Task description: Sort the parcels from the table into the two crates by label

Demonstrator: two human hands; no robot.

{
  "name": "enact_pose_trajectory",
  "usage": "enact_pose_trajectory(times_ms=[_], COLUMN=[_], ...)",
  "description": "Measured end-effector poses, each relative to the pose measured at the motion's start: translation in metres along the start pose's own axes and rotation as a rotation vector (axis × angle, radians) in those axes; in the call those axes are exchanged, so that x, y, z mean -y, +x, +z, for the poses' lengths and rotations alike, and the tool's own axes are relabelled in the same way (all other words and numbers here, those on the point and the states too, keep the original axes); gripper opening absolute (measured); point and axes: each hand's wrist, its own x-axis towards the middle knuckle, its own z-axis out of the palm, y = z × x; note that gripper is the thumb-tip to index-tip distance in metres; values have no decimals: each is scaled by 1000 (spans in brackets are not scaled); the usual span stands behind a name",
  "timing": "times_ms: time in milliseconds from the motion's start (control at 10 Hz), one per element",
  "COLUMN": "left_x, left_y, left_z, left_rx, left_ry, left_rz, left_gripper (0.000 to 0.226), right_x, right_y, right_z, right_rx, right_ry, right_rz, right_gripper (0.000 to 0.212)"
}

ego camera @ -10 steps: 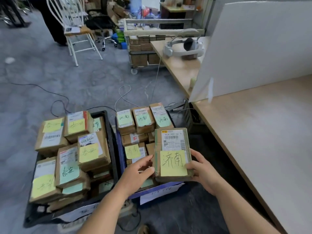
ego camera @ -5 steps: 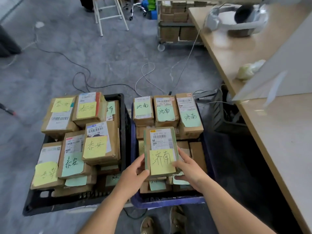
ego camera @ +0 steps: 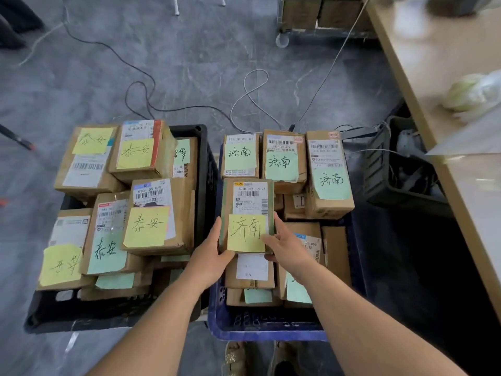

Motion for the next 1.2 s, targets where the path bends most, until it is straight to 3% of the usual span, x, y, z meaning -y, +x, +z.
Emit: enact_pose_trajectory(times_ms=[300,500,600,700,900,1200], left_x=[-1,-23,-47,-70,-87,-100], left_y=[-9,-6,5,27,71,66], left_z=[4,1,2,4,8,-3], left_rx=[7,-190,-264,-248,-139,-113], left_ry=[-23,83,296,490,739,695], left_rz=[-3,104,235,304,216,216], left_gripper=[95,88,80,76,73,73], right_x=[9,31,43,45,31,51], right_y=[-14,-23,-17,0,26,20], right_z=[-3,-36,-61,-89,-111,-120], right_rx=[-33,-458,-583,-554,-349,-292], right_ry=[-146,-554,-846,-1051,-1153,-1216], right_rz=[26,-168,-224,-93,7,35], right_gripper=[63,46,52,60,60,63])
